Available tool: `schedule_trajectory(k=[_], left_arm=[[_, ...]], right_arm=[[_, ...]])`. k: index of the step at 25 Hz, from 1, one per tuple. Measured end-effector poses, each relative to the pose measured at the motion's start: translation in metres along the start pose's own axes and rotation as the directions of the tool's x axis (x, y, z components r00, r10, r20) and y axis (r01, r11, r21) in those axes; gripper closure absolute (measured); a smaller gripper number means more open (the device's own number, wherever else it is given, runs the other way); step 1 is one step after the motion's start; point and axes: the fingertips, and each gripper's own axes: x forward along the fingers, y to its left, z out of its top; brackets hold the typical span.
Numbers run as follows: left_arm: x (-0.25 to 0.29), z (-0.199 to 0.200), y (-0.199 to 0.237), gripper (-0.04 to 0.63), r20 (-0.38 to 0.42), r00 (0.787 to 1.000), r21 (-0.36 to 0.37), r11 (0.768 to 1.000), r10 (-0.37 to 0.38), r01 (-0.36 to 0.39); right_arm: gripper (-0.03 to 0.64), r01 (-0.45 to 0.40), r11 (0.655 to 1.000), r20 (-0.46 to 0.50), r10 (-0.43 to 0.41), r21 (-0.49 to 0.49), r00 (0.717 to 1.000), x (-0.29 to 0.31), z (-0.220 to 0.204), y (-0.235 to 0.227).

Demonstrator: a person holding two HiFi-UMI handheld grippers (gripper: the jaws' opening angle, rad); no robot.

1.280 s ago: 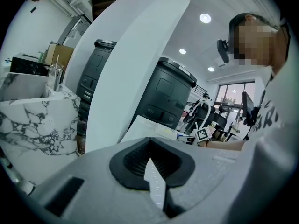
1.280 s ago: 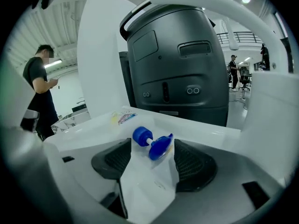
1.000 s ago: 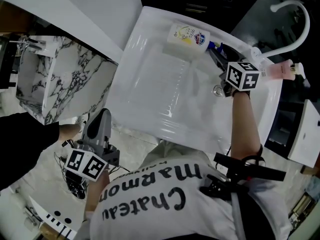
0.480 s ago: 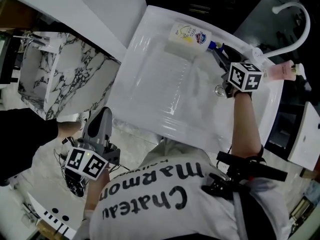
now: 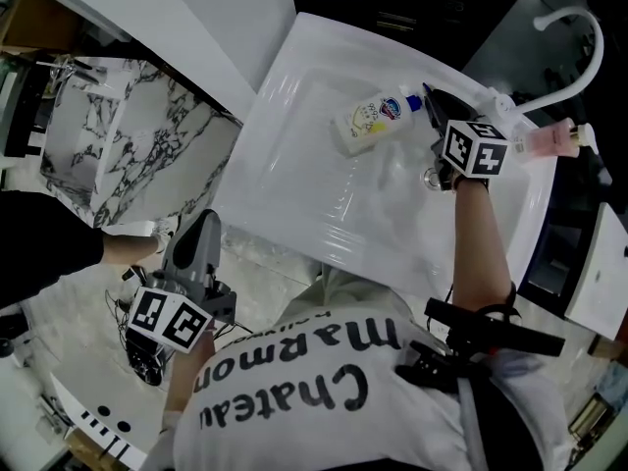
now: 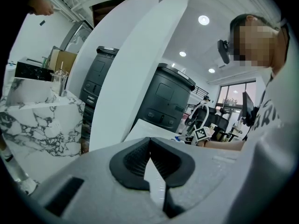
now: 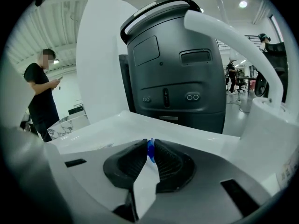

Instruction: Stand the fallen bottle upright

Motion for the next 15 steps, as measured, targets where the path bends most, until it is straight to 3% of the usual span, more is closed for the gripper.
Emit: schedule_trajectory(k=[15], left_arm=[[-0.027, 0.011, 0.000, 0.581, 0.063, 0.998, 0.007, 1.000, 0.022, -0.023]], right_arm=[[0.569, 0.109, 0.987, 0.031, -0.106, -0.120, 0.994, -0.018, 0.029, 0.012]])
